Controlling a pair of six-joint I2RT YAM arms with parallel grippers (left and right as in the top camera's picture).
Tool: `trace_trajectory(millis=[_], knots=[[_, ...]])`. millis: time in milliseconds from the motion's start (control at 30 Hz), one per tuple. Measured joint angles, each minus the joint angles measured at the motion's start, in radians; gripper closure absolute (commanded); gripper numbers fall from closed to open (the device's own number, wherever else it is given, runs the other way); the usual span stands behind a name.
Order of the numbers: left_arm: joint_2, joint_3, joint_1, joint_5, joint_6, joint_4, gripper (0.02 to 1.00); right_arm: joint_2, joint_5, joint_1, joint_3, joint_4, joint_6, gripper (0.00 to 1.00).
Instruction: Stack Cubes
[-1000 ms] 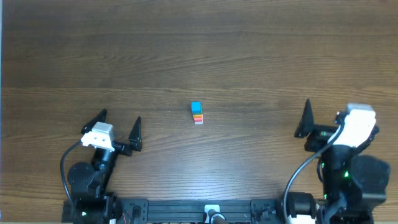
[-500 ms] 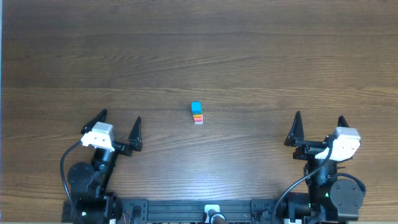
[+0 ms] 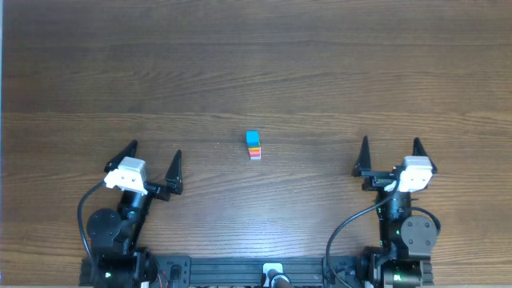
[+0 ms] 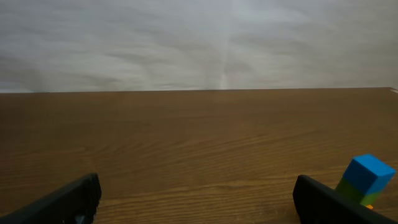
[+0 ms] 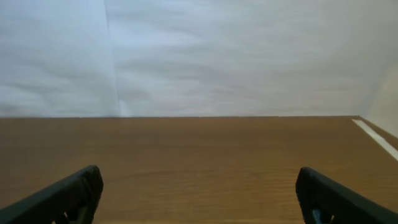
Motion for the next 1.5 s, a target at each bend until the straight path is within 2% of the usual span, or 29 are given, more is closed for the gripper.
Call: trace_trajectory(millis=[333,700,1500], knots=[[0.000,0.000,0.000,0.000,0.000,0.000,0.018,-0.014,-0.033,0.003,-0.050,0.034,-0.013,0.007],[0.000,0.000,0.000,0.000,0.000,0.000,0.018,-0.014,-0.036,0.003,-0.066,-0.088,-0.020,0.009],[0.000,0.000,0.000,0.000,0.000,0.000,0.020,-0.014,-0.036,0.003,-0.066,-0.089,-0.022,0.009]])
